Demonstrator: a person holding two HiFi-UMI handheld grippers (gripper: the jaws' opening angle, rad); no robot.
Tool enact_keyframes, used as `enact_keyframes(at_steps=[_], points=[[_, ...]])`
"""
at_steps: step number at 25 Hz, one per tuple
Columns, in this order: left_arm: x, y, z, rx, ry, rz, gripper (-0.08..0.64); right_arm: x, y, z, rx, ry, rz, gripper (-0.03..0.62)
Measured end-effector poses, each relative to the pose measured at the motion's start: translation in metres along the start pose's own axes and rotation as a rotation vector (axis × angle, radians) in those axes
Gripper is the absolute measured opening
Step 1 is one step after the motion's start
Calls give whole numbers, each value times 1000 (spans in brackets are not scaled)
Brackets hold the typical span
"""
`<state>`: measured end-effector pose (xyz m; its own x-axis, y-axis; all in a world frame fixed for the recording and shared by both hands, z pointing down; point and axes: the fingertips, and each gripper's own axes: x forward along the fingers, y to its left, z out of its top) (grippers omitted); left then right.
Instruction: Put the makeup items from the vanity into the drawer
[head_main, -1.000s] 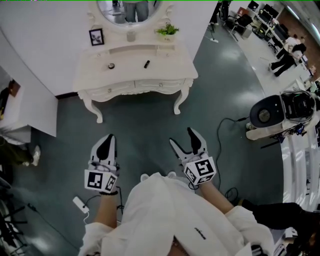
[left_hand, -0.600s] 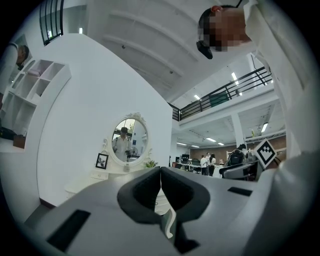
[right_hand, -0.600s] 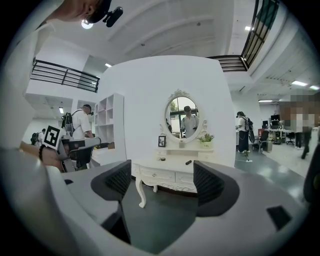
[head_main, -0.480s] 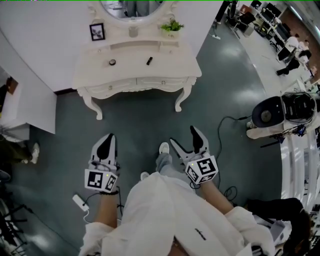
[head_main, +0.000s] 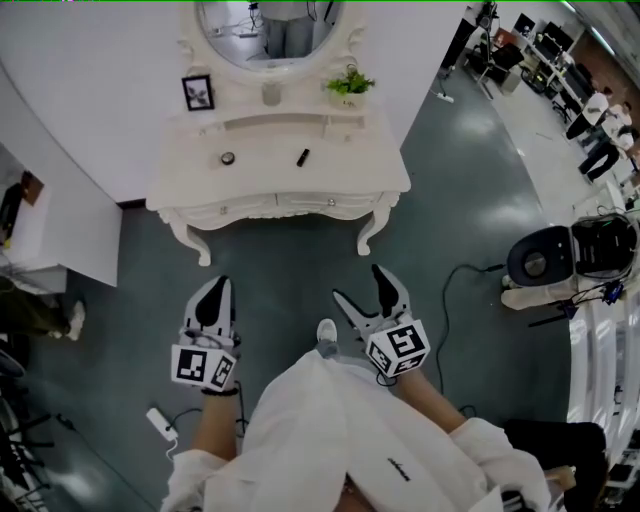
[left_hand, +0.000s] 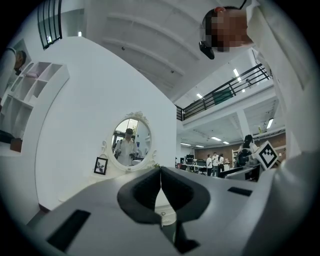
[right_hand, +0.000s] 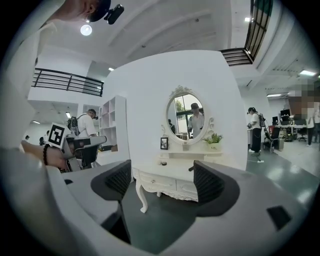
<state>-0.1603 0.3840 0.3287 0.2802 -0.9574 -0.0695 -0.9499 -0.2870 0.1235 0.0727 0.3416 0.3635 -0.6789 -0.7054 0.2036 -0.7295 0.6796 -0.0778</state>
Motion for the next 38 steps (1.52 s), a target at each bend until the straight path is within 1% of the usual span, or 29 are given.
enact_keyframes(at_steps=[3,10,15,18,21,27,32,34,38], points=[[40,2,3,24,0,1,28,27,-28,9,-8,-2,26,391],[127,-5,-2,29,12,21,28,67,-99,22,-22,2,56,391],[173,-17,-3,39,4,42,28,83,-139,22,-37,21,100,391],[195,-27,-8,39,8,43,28,93,-162,20,-41,30,107,391],[207,-35,-11,53,25,37,28,98,-175,18,-28,38,117,391],[225,-28,-16,61,50,39,28,114,-186,11,0,52,121,391],[260,-12,-21,57,55,8,28,141,-199,11,10,56,101,391],[278,-4,-23,65,54,-12,28,157,-203,15,1,47,88,391],[317,21,-29,56,56,-39,28,195,-215,19,-13,46,58,391]])
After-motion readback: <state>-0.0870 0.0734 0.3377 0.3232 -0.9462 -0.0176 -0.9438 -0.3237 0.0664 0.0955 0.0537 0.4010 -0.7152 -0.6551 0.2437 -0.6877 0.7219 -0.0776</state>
